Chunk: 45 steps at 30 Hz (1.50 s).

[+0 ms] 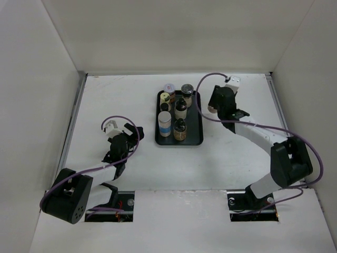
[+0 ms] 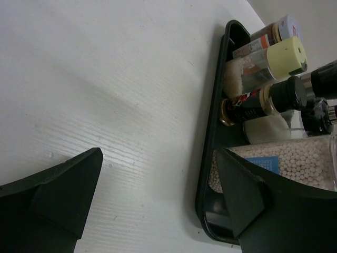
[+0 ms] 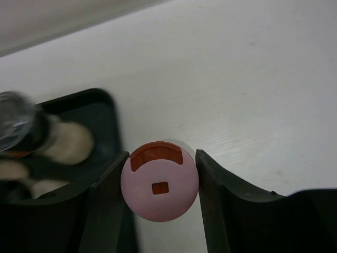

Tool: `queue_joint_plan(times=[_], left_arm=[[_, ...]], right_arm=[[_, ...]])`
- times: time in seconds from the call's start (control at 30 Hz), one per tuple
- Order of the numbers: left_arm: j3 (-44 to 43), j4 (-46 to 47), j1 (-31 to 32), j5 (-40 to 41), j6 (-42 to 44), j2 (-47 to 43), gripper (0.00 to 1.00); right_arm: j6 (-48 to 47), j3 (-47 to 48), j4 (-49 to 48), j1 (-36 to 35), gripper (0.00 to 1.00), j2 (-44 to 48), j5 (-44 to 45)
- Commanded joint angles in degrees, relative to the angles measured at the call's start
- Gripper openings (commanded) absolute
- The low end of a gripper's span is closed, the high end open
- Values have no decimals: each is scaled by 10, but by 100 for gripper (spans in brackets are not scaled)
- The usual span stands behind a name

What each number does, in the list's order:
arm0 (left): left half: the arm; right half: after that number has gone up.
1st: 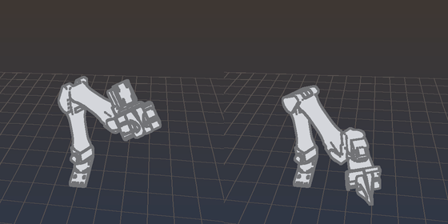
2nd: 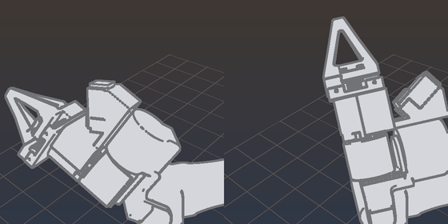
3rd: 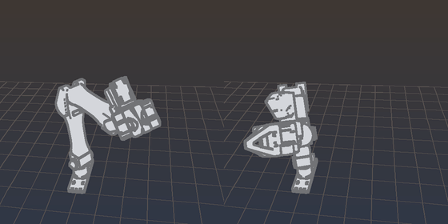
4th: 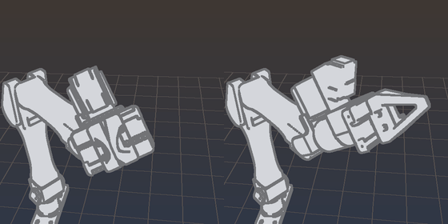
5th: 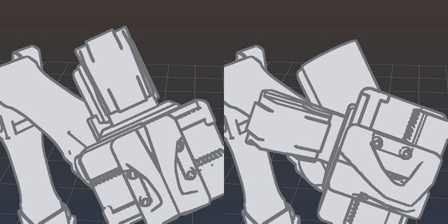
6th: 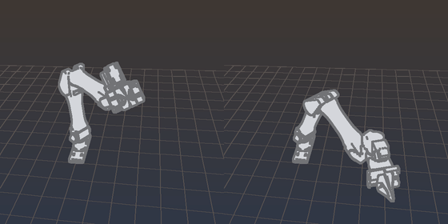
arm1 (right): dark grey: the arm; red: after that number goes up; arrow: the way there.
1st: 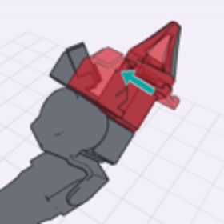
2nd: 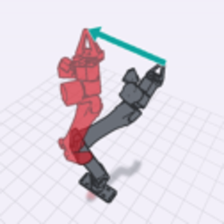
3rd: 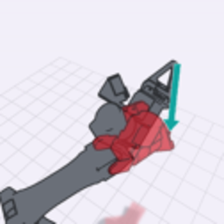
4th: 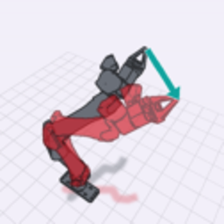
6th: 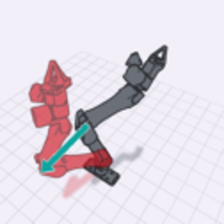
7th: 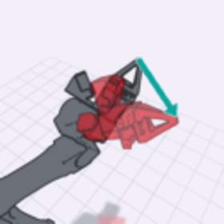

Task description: Organize the condiment bottles

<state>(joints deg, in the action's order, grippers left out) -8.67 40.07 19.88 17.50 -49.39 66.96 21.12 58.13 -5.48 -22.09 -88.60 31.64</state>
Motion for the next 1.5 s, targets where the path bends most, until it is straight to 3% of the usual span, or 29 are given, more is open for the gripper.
queue_joint_plan(times=[0.0,0.2,0.3,0.37,0.43,0.53,0.63,0.8,0.93,1.13,1.47], left_arm=[[-15,27,-4,5,-4,-10,90],[-16,23,-5,12,0,-17,90],[-23,19,-5,13,3,-8,100],[-28,16,-4,14,5,-3,100],[-35,9,-4,17,11,1,100],[-42,-3,-2,17,28,-4,100],[-44,-5,3,36,35,-10,100],[-50,-24,13,63,36,-18,100],[-80,-104,13,86,31,-22,100],[-134,-207,13,97,23,-14,100],[-209,-299,54,111,25,-8,100]], right_arm=[[-3,-2,-42,-54,41,29,-42],[4,8,-43,-113,43,-12,-71],[8,13,-45,-126,44,-46,-82],[9,15,-47,-134,47,-64,-80],[13,12,-50,-138,57,-69,-73],[17,1,-55,-141,84,-51,-71],[29,-21,-60,-141,100,-5,-56],[69,-104,-74,-140,100,103,12],[118,-225,-113,-94,100,211,90],[247,-375,-168,-46,100,306,64],[270,-400,-192,-19,100,329,21]])
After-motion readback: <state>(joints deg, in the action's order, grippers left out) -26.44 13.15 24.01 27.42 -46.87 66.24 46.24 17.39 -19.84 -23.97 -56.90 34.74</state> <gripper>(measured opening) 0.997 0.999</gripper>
